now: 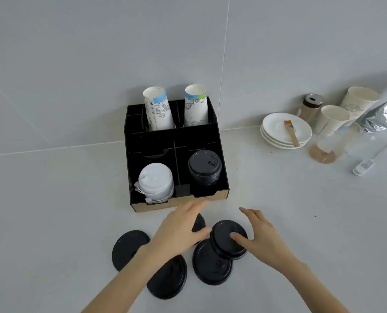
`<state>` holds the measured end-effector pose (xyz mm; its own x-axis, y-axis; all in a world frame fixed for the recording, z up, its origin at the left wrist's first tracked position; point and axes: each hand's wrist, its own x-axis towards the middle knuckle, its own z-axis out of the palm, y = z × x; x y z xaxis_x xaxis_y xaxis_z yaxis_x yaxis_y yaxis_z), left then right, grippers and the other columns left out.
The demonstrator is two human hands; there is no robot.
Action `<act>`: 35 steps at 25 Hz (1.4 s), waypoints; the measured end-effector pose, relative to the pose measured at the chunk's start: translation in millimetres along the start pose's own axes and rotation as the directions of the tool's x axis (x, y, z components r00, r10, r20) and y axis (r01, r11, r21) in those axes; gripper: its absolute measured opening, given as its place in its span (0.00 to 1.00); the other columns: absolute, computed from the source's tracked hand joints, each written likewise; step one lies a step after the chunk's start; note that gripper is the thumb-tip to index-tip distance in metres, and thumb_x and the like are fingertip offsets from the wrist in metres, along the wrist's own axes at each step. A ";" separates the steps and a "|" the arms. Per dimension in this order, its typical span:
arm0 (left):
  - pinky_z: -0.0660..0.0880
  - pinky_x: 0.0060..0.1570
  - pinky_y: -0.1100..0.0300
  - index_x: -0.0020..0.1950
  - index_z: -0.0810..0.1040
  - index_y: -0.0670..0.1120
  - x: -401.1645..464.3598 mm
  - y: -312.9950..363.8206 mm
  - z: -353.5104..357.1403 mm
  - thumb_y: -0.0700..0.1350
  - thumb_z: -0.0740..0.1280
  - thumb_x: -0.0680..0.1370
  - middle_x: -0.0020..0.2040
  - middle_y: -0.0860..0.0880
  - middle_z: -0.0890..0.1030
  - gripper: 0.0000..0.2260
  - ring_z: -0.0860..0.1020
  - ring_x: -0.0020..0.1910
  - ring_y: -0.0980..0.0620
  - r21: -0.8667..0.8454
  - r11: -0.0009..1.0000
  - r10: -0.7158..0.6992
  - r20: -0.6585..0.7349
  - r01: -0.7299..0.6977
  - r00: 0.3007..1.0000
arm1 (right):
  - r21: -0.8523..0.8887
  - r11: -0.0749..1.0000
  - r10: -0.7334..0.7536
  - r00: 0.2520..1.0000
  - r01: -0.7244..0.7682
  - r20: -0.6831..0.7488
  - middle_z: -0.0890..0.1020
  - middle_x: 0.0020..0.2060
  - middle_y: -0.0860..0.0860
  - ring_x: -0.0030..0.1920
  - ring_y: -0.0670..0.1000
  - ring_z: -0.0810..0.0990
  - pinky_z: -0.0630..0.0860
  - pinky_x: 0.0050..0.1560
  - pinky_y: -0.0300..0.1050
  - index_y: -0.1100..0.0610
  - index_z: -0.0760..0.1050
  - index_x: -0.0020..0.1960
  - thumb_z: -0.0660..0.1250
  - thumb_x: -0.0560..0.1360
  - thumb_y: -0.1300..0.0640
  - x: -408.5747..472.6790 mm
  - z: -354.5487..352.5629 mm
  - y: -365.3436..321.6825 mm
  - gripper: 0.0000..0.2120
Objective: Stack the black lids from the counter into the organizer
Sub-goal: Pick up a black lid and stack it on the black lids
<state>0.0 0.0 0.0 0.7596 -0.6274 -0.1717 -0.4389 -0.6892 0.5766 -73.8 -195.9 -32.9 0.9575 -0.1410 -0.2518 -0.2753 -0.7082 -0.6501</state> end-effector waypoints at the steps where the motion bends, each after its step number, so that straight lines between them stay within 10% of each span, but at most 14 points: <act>1: 0.61 0.64 0.58 0.70 0.54 0.52 0.9 1.3 4.4 0.54 0.62 0.74 0.72 0.54 0.61 0.27 0.61 0.69 0.53 0.020 1.000 -0.018 0.031 0.017 0.999 | 0.008 1.000 0.016 1.000 -0.016 0.017 0.63 0.68 0.48 0.65 0.51 0.65 0.66 0.62 0.45 0.49 0.55 0.69 0.65 0.70 0.44 -1.8 3.3 2.0 0.32; 18: 0.61 0.65 0.51 0.70 0.55 0.50 12.2 0.6 49.4 0.53 0.63 0.73 0.71 0.49 0.63 0.29 0.62 0.68 0.48 0.137 0.991 -0.037 0.210 0.008 0.977 | 0.065 0.997 -0.055 0.997 0.052 0.055 0.64 0.68 0.46 0.67 0.46 0.62 0.64 0.66 0.42 0.53 0.57 0.69 0.69 0.68 0.47 -11.1 25.3 5.3 0.34; 27: 0.61 0.65 0.57 0.69 0.59 0.50 9.5 -0.1 27.3 0.55 0.64 0.73 0.70 0.53 0.65 0.27 0.63 0.67 0.53 0.012 0.999 0.041 -0.034 -0.040 0.999 | 0.127 0.978 -0.154 0.983 0.167 -0.101 0.66 0.62 0.44 0.60 0.40 0.65 0.55 0.54 0.16 0.55 0.63 0.67 0.72 0.67 0.51 -1.4 10.1 -9.9 0.32; 35: 0.57 0.62 0.65 0.67 0.63 0.48 22.1 1.0 -12.6 0.54 0.66 0.72 0.69 0.51 0.68 0.27 0.65 0.66 0.53 -0.015 0.994 0.099 -0.275 -0.107 0.956 | 0.040 0.947 -0.304 0.932 0.318 -0.198 0.68 0.62 0.47 0.61 0.43 0.67 0.56 0.59 0.22 0.57 0.64 0.66 0.72 0.67 0.52 27.2 -19.8 -45.6 0.31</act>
<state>22.4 -10.0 6.8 0.8151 -0.5684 0.1122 -0.5104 -0.6127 0.6034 -33.6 -181.2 4.1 0.9931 -0.0526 0.1051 0.0403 -0.6878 -0.7248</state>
